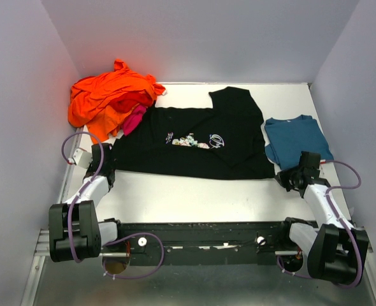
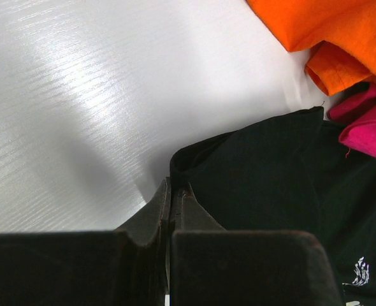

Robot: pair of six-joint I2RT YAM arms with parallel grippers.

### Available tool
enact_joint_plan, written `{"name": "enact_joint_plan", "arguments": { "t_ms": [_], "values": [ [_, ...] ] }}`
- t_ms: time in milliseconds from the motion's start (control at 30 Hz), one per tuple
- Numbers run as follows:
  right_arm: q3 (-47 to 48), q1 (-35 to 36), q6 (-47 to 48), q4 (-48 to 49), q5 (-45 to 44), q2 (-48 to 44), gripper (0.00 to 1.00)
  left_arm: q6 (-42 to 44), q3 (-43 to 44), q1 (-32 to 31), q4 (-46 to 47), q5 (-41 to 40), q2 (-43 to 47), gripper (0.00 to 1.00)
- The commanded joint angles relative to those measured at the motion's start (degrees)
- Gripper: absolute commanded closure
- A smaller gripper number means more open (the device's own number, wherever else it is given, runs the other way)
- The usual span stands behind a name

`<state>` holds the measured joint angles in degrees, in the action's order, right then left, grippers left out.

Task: Fold and stack the t-shirts
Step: Fold the flattened tshirt in 1/3 of the way

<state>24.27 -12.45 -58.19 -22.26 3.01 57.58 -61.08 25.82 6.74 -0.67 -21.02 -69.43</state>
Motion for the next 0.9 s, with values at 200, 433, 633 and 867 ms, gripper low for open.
{"name": "enact_joint_plan", "arguments": {
  "t_ms": [200, 433, 633, 867],
  "values": [
    [-0.01, -0.03, 6.52, -1.47, 1.29, -6.68, 0.35, 0.35, 0.1, 0.38, -0.74, -1.66, 0.87, 1.0],
    [-3.79, 6.29, 2.74, -0.34, 4.11, -10.65, 0.36, 0.35, 0.63, 0.38, -0.91, -1.66, 0.52, 1.0],
    [-3.0, 11.65, -1.3, 3.01, 3.33, -3.27, 0.4, 0.43, 0.72, 0.46, -1.27, -1.92, 0.7, 1.0],
    [-1.51, 12.1, -3.5, 6.09, -1.77, 3.4, 0.47, 0.43, 0.63, 0.38, -1.44, -2.01, 0.79, 1.0]
  ]
}}
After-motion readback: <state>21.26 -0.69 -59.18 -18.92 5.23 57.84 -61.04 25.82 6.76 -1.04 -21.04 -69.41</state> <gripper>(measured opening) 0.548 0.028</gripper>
